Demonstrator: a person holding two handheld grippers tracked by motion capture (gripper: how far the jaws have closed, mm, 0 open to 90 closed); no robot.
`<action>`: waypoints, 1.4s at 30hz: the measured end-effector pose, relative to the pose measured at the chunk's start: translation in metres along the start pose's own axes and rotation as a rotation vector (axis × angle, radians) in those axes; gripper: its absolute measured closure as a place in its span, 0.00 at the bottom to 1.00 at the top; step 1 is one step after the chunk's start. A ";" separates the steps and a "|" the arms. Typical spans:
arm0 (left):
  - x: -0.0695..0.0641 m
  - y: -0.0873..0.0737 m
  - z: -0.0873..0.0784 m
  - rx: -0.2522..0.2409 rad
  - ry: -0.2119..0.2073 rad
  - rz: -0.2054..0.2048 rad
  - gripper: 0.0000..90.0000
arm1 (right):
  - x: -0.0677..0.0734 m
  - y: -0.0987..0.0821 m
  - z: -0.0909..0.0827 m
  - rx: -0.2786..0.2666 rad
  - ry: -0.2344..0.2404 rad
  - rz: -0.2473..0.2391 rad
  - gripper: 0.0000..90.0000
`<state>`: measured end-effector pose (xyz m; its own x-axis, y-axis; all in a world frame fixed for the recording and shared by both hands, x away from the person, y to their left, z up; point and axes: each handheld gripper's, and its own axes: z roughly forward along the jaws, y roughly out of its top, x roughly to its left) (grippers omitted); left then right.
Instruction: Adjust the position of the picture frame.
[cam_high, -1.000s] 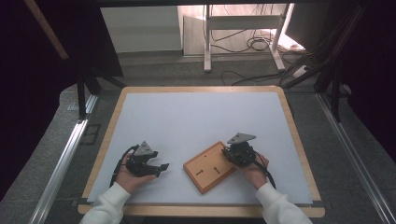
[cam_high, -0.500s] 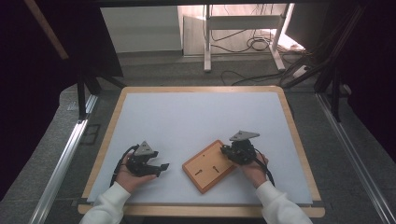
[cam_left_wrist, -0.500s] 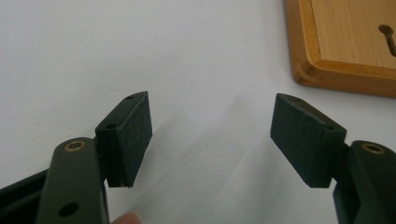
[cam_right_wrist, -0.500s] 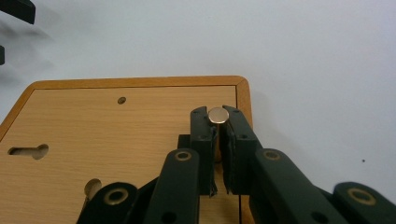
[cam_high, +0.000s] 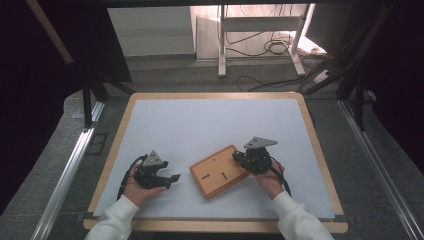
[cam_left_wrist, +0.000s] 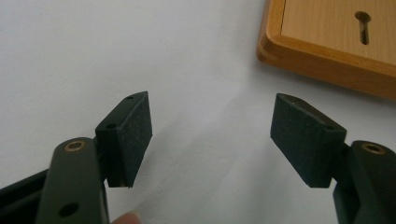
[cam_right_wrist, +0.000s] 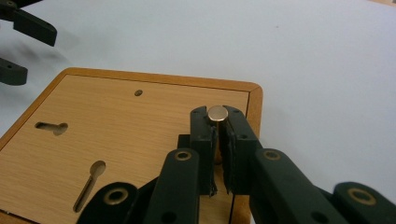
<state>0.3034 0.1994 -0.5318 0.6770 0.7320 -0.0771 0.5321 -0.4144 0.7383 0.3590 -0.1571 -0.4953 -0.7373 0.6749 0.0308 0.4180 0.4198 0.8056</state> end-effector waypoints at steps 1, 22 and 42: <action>0.000 0.000 0.000 -0.004 0.002 -0.004 0.32 | 0.001 0.001 0.001 -0.003 0.005 -0.003 0.93; 0.007 -0.001 -0.010 -0.049 0.024 -0.039 0.32 | 0.029 0.021 0.061 0.011 0.117 -0.040 0.93; 0.008 0.001 -0.011 -0.061 0.026 -0.039 0.32 | 0.002 -0.014 -0.012 -0.001 -0.003 0.032 0.41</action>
<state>0.3036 0.2107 -0.5247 0.6427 0.7608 -0.0897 0.5253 -0.3524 0.7746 0.3457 -0.1688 -0.4991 -0.7216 0.6901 0.0547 0.4407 0.3970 0.8051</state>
